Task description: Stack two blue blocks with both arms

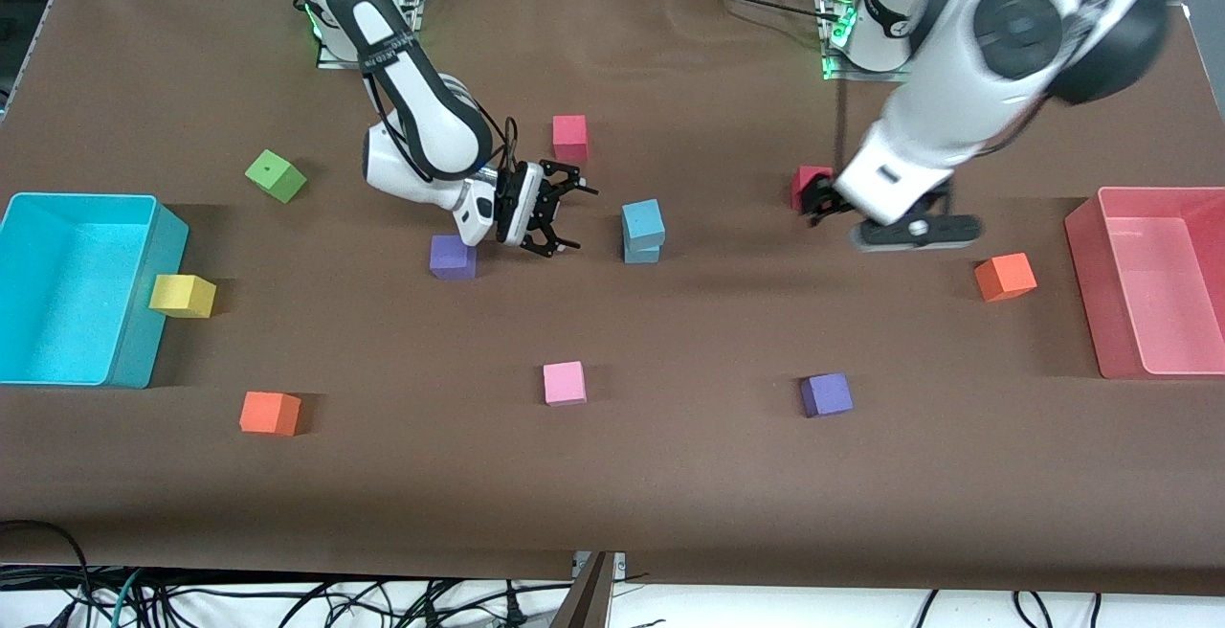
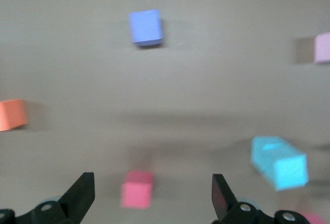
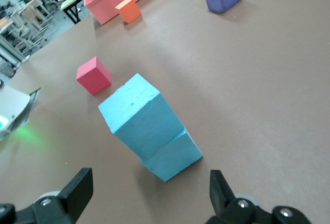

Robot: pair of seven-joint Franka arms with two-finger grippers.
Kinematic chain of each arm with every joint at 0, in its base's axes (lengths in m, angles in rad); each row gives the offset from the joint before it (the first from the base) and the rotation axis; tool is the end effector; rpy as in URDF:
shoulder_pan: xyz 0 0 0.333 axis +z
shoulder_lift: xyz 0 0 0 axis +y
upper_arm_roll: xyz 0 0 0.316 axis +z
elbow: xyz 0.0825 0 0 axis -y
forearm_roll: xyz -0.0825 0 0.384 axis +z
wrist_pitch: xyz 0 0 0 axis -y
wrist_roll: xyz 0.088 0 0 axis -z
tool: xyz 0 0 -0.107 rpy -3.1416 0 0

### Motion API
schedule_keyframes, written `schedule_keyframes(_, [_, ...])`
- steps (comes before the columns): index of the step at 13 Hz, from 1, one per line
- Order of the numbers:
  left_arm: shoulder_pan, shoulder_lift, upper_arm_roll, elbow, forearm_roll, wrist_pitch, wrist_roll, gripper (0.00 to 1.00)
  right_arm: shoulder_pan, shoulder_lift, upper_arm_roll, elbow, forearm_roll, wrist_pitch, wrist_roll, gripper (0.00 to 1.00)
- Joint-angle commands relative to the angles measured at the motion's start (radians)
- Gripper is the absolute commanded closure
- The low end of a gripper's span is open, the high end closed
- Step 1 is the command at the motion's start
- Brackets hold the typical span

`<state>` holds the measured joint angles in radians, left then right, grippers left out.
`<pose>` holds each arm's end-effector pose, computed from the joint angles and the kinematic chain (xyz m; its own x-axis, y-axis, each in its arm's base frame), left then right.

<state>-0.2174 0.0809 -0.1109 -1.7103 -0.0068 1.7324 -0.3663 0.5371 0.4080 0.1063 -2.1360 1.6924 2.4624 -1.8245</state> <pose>0.5513 -0.1864 0.5262 0.9974 0.0395 -0.0600 0.0392 -0.9992 -0.0063 0.4513 0.3374 0.2059 0.5547 0.4674 0.6884 0.8318 -0.3313 -0.4453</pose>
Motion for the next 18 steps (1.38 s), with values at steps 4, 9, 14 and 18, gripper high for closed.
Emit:
schedule_keyframes(4, [0.070, -0.151, 0.172, -0.070, -0.002, -0.111, 0.311, 0.00, -0.006, -0.124, -0.077, -0.071, -0.313, 0.006, 0.392, 0.00])
schedule_keyframes(9, [0.081, -0.152, 0.188, -0.066, -0.001, -0.116, 0.308, 0.00, -0.005, -0.184, -0.151, -0.061, -0.710, -0.013, 0.872, 0.00])
schedule_keyframes(14, [0.089, -0.150, 0.175, -0.043, -0.001, -0.149, 0.283, 0.00, -0.138, -0.305, -0.126, -0.035, -1.264, -0.153, 1.515, 0.00])
schedule_keyframes(18, [0.089, -0.153, 0.145, -0.037, 0.005, -0.162, 0.207, 0.00, -0.342, -0.345, -0.036, 0.193, -1.666, -0.556, 1.882, 0.00])
